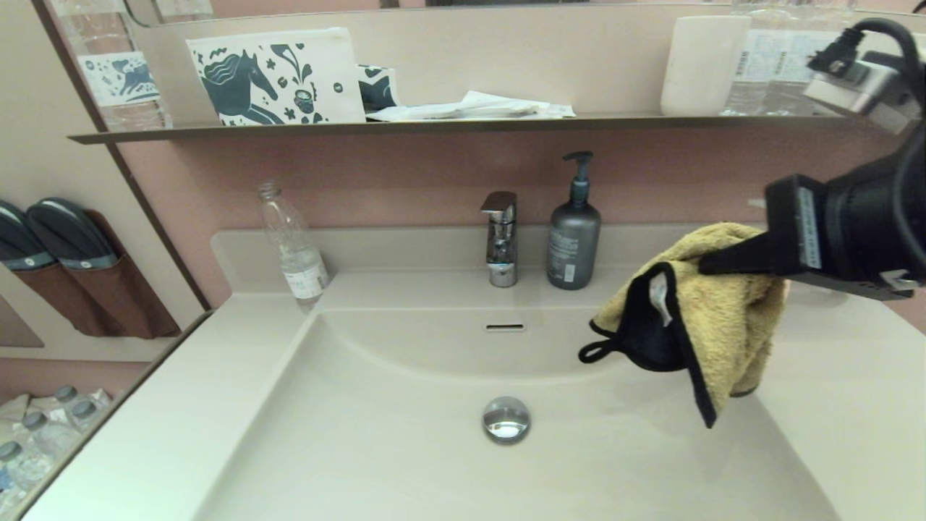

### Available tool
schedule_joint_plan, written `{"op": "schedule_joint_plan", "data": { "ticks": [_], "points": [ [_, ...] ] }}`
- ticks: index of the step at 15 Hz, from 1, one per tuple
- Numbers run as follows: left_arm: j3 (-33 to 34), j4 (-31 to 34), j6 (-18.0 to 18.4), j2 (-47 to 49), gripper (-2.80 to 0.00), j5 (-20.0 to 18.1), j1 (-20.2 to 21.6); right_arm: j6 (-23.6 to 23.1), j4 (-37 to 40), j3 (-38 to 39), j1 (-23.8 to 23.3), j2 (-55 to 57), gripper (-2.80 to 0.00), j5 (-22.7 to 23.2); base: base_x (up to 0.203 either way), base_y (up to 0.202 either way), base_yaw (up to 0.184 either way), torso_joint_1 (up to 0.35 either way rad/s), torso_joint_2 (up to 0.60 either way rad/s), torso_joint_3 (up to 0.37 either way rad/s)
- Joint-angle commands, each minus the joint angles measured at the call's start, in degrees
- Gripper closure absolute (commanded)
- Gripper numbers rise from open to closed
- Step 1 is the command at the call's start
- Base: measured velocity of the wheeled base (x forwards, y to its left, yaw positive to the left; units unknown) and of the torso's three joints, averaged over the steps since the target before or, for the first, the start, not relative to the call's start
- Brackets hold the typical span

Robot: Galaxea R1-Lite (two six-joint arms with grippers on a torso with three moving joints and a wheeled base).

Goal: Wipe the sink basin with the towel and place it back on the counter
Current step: Wipe the sink

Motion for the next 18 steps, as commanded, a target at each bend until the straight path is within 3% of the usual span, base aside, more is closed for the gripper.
{"op": "schedule_joint_plan", "data": {
  "ticks": [1, 6, 10, 14, 18],
  "points": [
    [0.0, 0.0, 0.0, 0.0, 0.00, 0.0, 0.0, 0.8, 0.2, -4.6, 4.3, 7.9, 0.00, -0.8, 0.000, 0.000, 0.000, 0.000, 0.00, 0.000],
    [0.0, 0.0, 0.0, 0.0, 0.00, 0.0, 0.0, 5.5, 0.2, -9.4, 12.7, 18.9, 0.00, -1.1, 0.000, 0.000, 0.000, 0.000, 0.00, 0.000],
    [0.0, 0.0, 0.0, 0.0, 0.00, 0.0, 0.0, 13.4, -1.2, -16.8, 16.3, 30.2, 0.00, -0.8, 0.000, 0.000, 0.000, 0.000, 0.00, 0.000],
    [0.0, 0.0, 0.0, 0.0, 0.00, 0.0, 0.0, 14.5, -17.2, -17.6, 18.2, 40.1, 0.00, 0.4, 0.000, 0.000, 0.000, 0.000, 0.00, 0.000],
    [0.0, 0.0, 0.0, 0.1, 0.00, 0.0, 0.0, 14.0, -28.3, -17.6, 20.1, 45.7, 0.00, 8.2, 0.000, 0.000, 0.000, 0.000, 0.00, 0.000]
  ]
}}
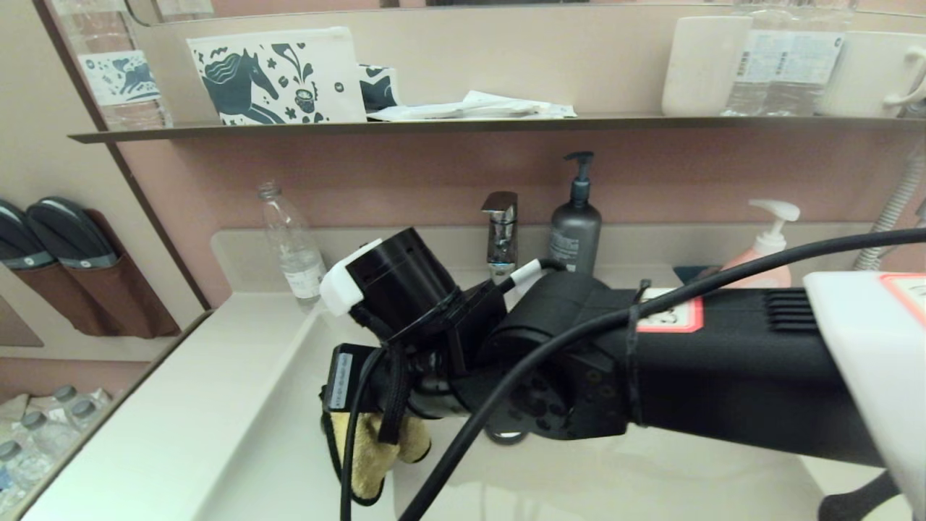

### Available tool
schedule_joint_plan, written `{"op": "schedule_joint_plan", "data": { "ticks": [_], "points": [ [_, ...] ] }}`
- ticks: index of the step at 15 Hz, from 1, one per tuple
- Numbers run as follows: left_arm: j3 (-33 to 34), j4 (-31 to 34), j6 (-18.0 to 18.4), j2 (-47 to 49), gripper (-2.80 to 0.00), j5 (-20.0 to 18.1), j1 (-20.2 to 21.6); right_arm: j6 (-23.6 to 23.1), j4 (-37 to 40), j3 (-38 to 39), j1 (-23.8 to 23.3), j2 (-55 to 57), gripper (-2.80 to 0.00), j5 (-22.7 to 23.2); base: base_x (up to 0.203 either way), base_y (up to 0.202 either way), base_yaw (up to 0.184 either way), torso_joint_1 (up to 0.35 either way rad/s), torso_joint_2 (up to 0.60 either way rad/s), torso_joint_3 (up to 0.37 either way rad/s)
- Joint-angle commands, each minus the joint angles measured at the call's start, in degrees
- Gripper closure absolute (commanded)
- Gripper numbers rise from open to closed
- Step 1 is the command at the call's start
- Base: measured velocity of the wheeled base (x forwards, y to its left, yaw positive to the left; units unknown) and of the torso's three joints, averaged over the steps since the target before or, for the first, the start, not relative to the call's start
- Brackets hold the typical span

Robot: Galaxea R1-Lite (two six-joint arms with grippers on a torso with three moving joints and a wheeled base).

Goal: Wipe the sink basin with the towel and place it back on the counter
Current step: Wipe the sink

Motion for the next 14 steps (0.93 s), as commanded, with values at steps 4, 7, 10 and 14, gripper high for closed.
{"op": "schedule_joint_plan", "data": {
  "ticks": [4, 7, 10, 14],
  "points": [
    [0.0, 0.0, 0.0, 0.0, 0.00, 0.0, 0.0, 0.1, -6.3, 0.0, 1.5, 7.3, 0.00, 3.3, 0.000, 0.000, 0.000, 0.000, 0.00, 0.000],
    [0.0, 0.0, 0.0, 0.0, 0.00, 0.0, 0.0, -0.1, -4.1, 0.1, 1.3, 9.4, 0.00, 1.4, 0.000, 0.000, 0.000, 0.000, 0.00, 0.000],
    [0.0, 0.0, 0.0, 0.0, 0.00, 0.0, 0.0, 0.0, 0.1, 0.1, 1.1, 11.2, 0.00, -1.0, 0.000, 0.000, 0.000, 0.000, 0.00, 0.000],
    [0.0, 0.0, 0.0, 0.1, 0.00, 0.0, 0.0, 0.5, 3.4, 0.3, 0.6, 11.1, 0.00, -1.3, 0.000, 0.000, 0.000, 0.000, 0.00, 0.000]
  ]
}}
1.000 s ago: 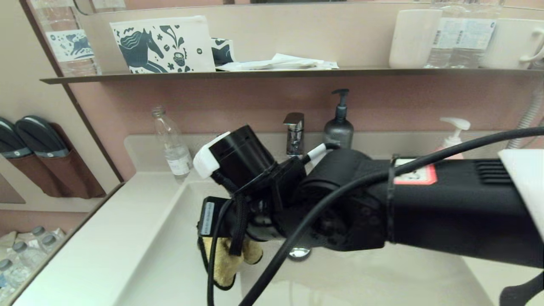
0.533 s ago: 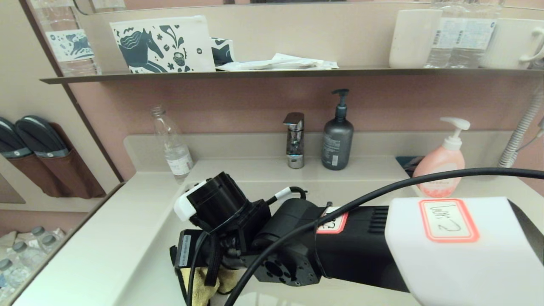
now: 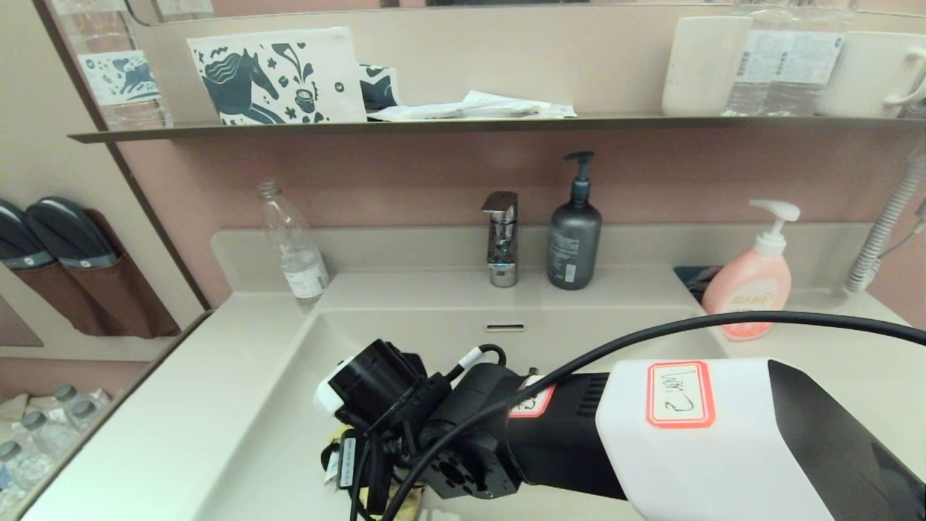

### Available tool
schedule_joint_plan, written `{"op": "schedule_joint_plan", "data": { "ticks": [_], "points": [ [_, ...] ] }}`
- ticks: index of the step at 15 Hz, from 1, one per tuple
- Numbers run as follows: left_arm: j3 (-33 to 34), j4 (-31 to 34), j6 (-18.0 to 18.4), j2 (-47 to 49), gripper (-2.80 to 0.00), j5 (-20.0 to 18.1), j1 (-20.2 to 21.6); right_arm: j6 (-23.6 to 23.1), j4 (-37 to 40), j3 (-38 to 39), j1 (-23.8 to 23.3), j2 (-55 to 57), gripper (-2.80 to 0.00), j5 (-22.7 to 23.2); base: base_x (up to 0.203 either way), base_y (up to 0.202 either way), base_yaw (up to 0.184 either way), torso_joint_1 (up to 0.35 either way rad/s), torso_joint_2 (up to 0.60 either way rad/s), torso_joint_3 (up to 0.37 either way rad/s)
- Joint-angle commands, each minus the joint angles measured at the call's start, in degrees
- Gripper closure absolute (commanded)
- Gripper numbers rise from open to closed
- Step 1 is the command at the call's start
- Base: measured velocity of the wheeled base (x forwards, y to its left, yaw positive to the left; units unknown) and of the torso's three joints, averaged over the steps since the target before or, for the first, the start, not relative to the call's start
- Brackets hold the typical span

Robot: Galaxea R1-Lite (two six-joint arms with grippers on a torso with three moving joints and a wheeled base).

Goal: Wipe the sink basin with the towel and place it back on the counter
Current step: Wipe the sink

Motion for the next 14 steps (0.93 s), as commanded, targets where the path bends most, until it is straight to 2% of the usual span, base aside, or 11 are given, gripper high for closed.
{"op": "schedule_joint_plan", "data": {
  "ticks": [1, 3, 8, 13, 14],
  "points": [
    [0.0, 0.0, 0.0, 0.0, 0.00, 0.0, 0.0, 0.4, 2.7, 0.1, -0.2, 0.0, 0.00, -0.4, 0.000, 0.000, 0.000, 0.000, 0.00, 0.000],
    [0.0, 0.0, 0.0, 0.0, 0.00, 0.0, 0.0, 2.3, 5.0, 0.1, -0.9, -0.2, 0.00, -1.9, 0.000, 0.000, 0.000, 0.000, 0.00, 0.000],
    [0.0, 0.0, 0.0, 0.0, 0.00, 0.0, 0.0, 3.5, 13.6, 0.4, -3.1, -1.1, 0.00, -2.2, 0.000, 0.000, 0.000, 0.000, 0.00, 0.000],
    [0.0, 0.0, 0.0, 0.0, 0.00, 0.0, 0.0, 1.2, 20.9, 4.1, -7.1, 1.0, 0.00, -5.5, 0.000, 0.000, 0.000, 0.000, 0.00, 0.000],
    [0.0, 0.0, 0.0, 0.0, 0.00, 0.0, 0.0, 1.0, 21.2, 5.6, -7.2, 0.9, 0.00, -7.7, 0.000, 0.000, 0.000, 0.000, 0.00, 0.000]
  ]
}}
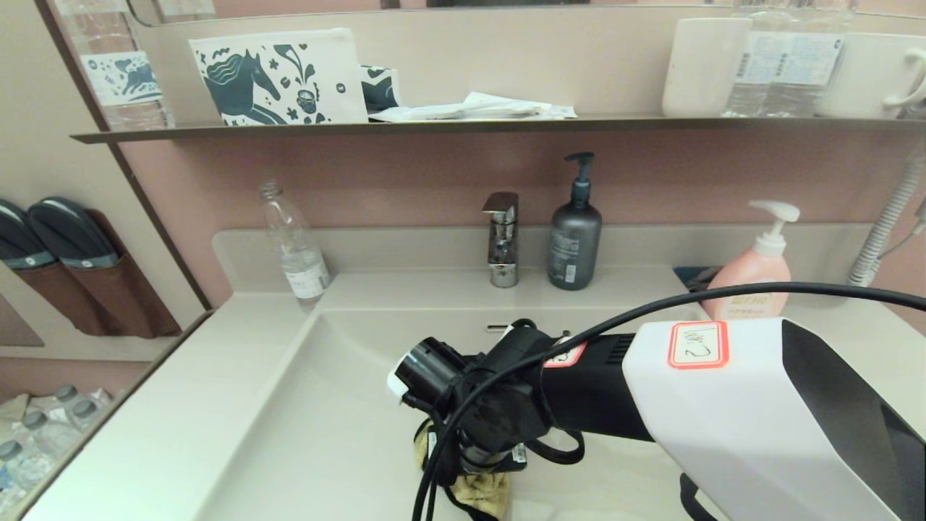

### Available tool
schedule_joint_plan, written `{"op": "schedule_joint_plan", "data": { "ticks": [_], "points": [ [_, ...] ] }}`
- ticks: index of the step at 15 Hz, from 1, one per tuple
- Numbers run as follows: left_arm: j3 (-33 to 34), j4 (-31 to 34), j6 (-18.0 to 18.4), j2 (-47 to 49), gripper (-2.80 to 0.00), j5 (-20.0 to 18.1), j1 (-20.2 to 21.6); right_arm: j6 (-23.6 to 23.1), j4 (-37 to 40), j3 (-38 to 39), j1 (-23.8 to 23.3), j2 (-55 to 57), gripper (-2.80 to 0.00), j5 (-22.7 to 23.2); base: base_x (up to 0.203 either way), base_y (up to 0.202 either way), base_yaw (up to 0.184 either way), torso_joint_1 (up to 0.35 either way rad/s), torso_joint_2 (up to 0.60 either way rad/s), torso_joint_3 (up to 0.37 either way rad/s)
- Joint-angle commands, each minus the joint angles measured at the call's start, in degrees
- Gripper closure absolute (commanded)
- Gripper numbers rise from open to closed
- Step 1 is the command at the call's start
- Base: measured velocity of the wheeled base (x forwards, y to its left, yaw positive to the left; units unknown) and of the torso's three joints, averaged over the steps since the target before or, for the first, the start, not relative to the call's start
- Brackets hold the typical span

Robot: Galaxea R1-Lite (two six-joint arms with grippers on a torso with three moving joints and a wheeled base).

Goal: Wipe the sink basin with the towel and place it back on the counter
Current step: Wipe the sink

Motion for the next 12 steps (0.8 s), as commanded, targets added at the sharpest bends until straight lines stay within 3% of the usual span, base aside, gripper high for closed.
{"op": "schedule_joint_plan", "data": {
  "ticks": [1, 7, 10, 12],
  "points": [
    [0.0, 0.0, 0.0, 0.0, 0.00, 0.0, 0.0, 0.0, 1.2, 2.9, -0.4, 0.7, 0.00, -4.2, 0.000, 0.000, 0.000, 0.000, 0.00, 0.000],
    [0.0, 0.0, 0.0, 0.1, 0.00, 0.0, 0.0, -1.8, 2.0, 11.8, -1.7, 0.5, 0.00, -10.5, 0.000, 0.000, 0.000, 0.000, 0.00, 0.000],
    [0.0, 0.0, 0.0, 0.0, 0.00, 0.0, 0.0, -1.7, 2.4, 13.3, -2.7, -1.3, 0.00, -10.2, 0.000, 0.000, 0.000, 0.000, 0.00, 0.000],
    [0.0, 0.0, 0.0, 0.0, 0.00, 0.0, 0.0, -1.7, 3.2, 13.7, -2.5, -3.6, 0.00, -7.1, 0.000, 0.000, 0.000, 0.000, 0.00, 0.000]
  ]
}}
